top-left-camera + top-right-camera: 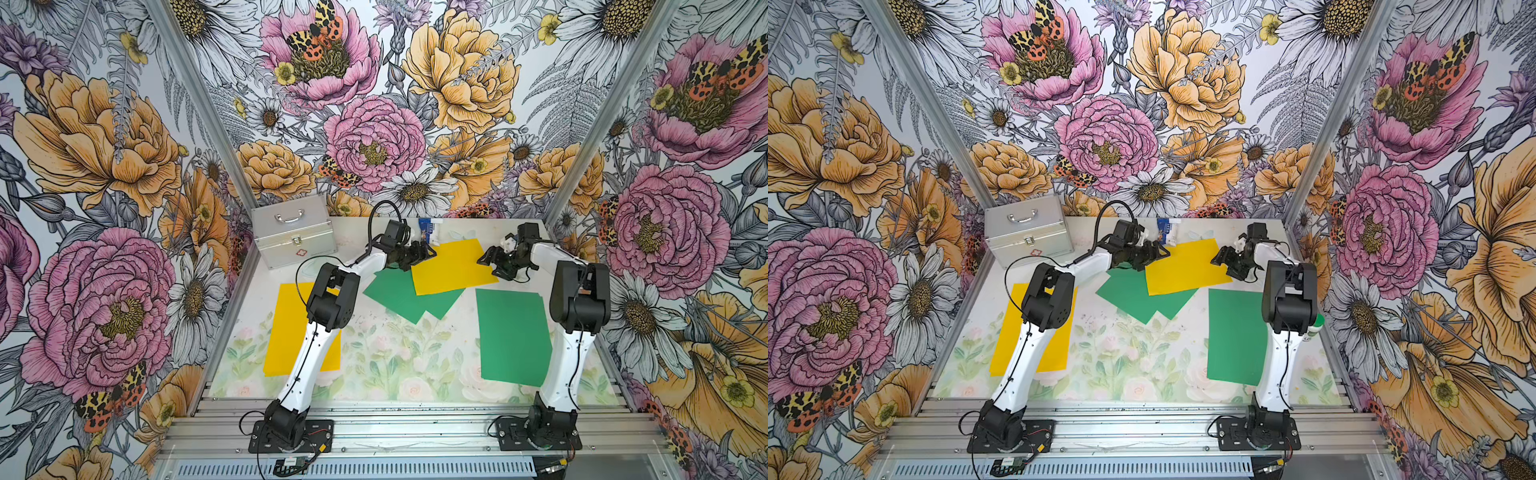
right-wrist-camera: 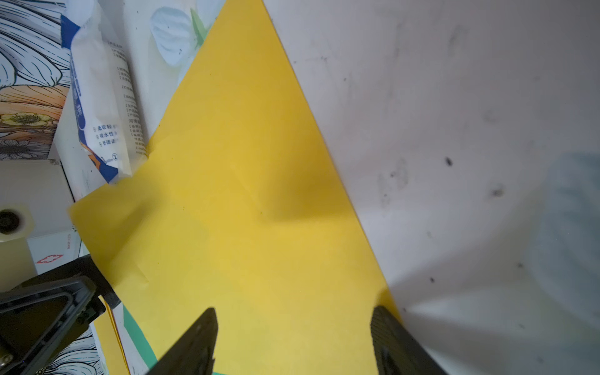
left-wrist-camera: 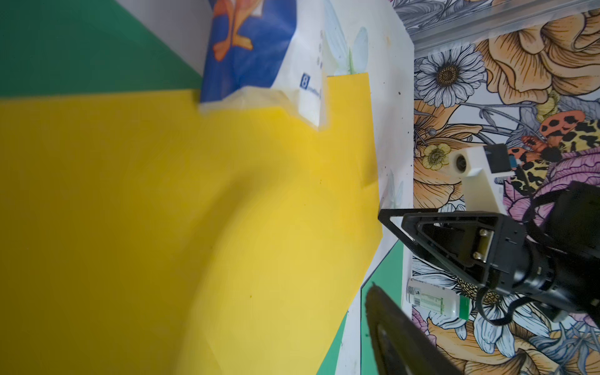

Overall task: Sort the scattered colored papers by color
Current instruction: Pick up the colored paper.

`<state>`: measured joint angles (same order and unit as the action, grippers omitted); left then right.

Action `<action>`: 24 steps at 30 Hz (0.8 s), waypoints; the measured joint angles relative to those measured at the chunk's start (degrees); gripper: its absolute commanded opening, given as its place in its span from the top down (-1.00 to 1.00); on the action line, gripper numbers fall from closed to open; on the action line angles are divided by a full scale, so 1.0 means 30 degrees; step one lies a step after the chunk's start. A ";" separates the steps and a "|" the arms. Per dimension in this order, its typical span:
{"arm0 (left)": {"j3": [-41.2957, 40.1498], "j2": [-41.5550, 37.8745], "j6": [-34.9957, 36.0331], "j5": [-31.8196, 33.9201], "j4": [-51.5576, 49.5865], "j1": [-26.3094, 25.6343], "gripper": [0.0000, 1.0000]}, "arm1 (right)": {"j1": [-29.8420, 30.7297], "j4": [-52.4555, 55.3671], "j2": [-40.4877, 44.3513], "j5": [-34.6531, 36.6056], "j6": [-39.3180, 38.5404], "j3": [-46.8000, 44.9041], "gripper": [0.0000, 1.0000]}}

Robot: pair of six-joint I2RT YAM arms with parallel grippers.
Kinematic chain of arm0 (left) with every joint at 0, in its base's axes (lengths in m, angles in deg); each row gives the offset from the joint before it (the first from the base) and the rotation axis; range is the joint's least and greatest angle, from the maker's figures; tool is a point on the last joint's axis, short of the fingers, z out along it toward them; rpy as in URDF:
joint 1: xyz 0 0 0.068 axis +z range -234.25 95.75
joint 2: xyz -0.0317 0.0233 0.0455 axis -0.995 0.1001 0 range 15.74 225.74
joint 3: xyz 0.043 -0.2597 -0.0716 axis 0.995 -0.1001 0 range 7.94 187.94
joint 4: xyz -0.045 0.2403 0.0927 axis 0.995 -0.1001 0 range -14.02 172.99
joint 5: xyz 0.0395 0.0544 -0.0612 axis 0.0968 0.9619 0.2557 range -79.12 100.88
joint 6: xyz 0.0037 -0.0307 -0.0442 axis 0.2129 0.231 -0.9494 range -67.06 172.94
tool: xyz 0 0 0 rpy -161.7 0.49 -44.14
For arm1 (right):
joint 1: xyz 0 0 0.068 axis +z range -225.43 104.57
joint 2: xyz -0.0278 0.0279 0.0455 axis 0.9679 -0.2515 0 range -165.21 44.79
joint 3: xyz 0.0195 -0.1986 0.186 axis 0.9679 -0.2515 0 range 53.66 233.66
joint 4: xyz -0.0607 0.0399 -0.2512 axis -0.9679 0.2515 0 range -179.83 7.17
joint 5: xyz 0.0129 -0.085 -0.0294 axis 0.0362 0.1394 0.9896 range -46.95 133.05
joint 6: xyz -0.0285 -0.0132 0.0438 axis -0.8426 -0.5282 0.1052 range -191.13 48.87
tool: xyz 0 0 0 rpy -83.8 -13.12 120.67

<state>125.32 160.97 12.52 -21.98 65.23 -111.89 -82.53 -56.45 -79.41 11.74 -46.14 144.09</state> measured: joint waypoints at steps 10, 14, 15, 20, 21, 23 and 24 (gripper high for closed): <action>-0.0663 -0.0073 0.0051 0.0095 -0.0357 -0.0015 0.31 | 0.0051 0.0022 0.0219 0.0051 0.0219 -0.0277 -0.46; -0.1129 -0.0379 0.0058 0.0240 -0.0342 -0.0015 0.34 | 0.0182 0.0255 0.0787 0.0306 0.0372 -0.0838 -0.46; -0.1268 -0.0474 0.0051 0.0291 -0.0364 -0.0015 0.36 | 0.0182 0.0291 0.0969 0.0357 0.0423 -0.0962 -0.46; -0.1829 -0.0823 0.0066 0.0546 -0.0350 0.0015 0.37 | 0.0182 0.0357 0.1843 0.0415 0.0648 -0.1122 -0.45; -0.2018 -0.0947 0.0095 0.0597 -0.0350 0.0022 0.32 | 0.0182 0.0357 0.1974 0.0423 0.0678 -0.1122 -0.45; -0.2331 -0.1209 0.0117 0.0707 -0.0364 0.0044 0.32 | 0.0182 0.0335 0.2062 0.0423 0.0736 -0.1137 -0.44; -0.2477 -0.1319 0.0124 0.0780 -0.0379 0.0058 0.39 | 0.0182 0.0248 0.2062 0.0423 0.0794 -0.1209 -0.44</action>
<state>117.89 157.01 12.89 -19.65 64.09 -111.72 -81.98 -55.70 -73.23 13.01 -43.76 140.46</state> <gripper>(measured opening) 0.341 0.723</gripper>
